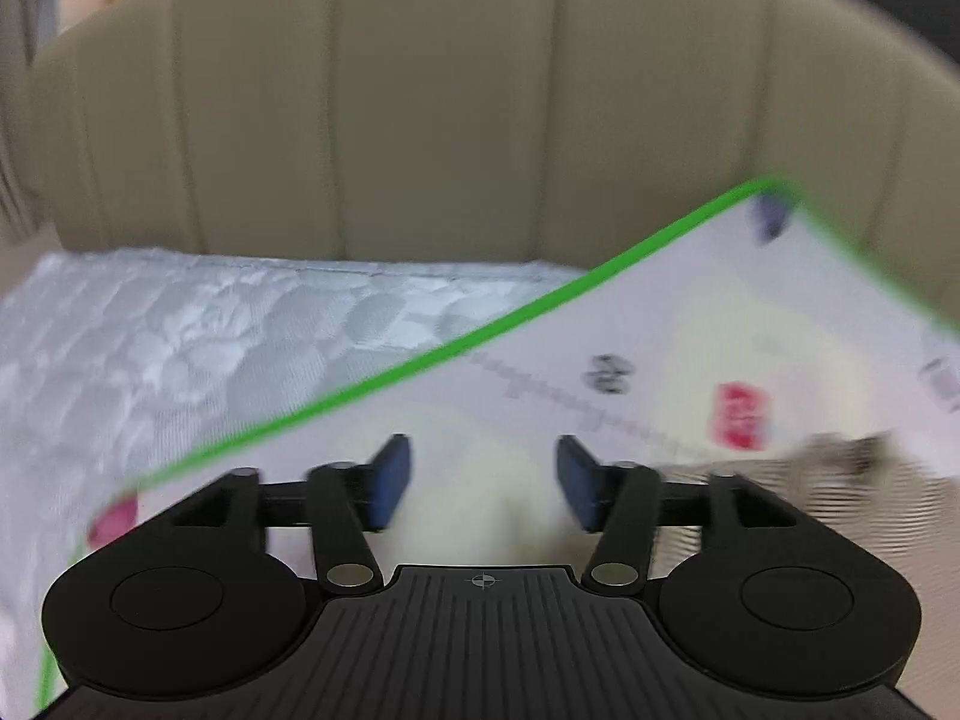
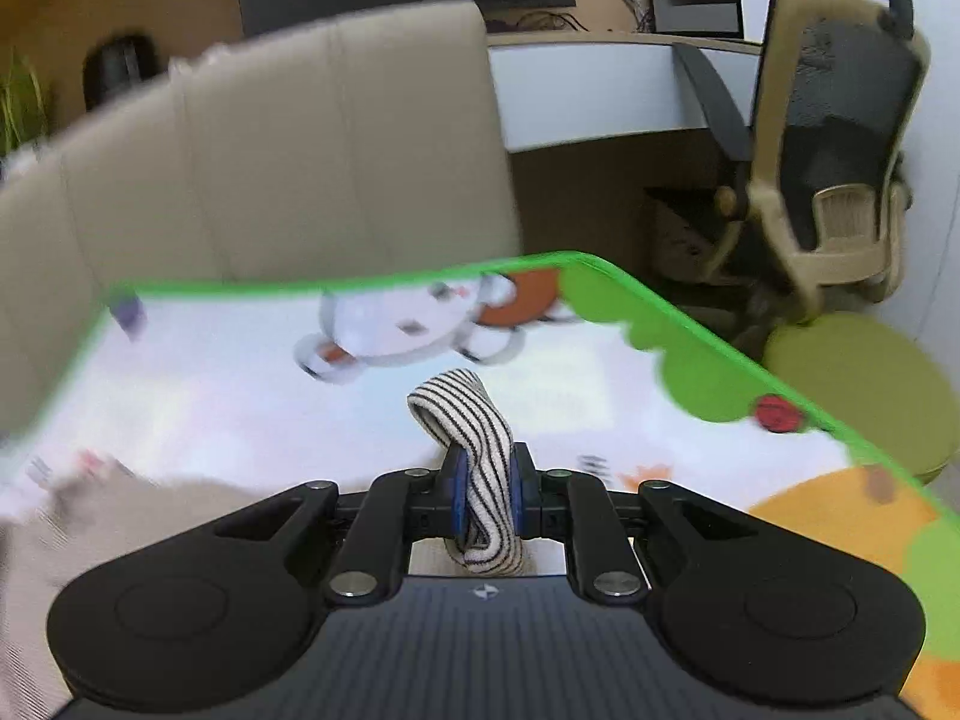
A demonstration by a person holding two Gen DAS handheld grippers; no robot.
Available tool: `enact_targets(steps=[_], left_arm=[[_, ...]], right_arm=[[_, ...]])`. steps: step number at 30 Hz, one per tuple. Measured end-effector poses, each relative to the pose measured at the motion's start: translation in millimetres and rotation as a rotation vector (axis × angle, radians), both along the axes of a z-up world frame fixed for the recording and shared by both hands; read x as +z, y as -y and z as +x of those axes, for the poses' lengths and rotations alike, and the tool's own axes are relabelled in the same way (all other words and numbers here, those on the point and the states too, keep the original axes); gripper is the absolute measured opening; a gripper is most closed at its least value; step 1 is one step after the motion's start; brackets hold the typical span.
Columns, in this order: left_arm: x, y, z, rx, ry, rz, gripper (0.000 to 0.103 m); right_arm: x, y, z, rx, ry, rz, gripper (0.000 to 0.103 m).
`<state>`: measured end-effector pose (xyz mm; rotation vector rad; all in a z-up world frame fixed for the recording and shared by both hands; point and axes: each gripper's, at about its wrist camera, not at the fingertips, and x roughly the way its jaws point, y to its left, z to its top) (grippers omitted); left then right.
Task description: Fold clothes
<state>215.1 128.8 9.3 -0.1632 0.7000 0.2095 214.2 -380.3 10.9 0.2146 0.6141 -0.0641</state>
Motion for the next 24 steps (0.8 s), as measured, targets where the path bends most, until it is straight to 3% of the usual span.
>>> enact_targets(steps=[2,6,7,9,12,14,19,24], left_arm=[[12.3,13.6,-36.3,0.04,0.026,-0.123,0.079],[19.7,15.3,-99.9,0.106,0.046,-0.374,0.087],[18.9,17.0,-108.4,0.095,0.062,-0.374,0.089],[19.5,15.8,-116.0,0.07,0.095,-0.283,0.095],[16.8,1.2,-108.3,0.14,0.133,-0.165,0.095],[11.2,-20.5,-105.8,0.168,0.113,-0.202,0.095],[-6.2,-68.0,-101.9,0.218,0.055,-0.396,0.097],[-21.9,-85.5,-94.0,0.221,0.011,-0.449,0.098]], right_arm=[[16.7,-15.6,0.7,0.025,0.026,0.031,0.013],[51.8,-61.0,3.6,0.111,0.073,0.096,0.013],[61.1,-76.4,5.5,0.141,0.081,0.109,0.013],[73.8,-105.1,10.1,0.198,0.092,0.126,0.013],[84.0,-158.8,18.3,0.287,0.074,0.108,0.013],[86.1,-198.0,25.0,0.348,0.059,0.066,0.013],[73.8,-275.3,38.9,0.441,0.012,0.013,0.013],[58.0,-321.9,42.6,0.493,-0.033,-0.016,0.015]])
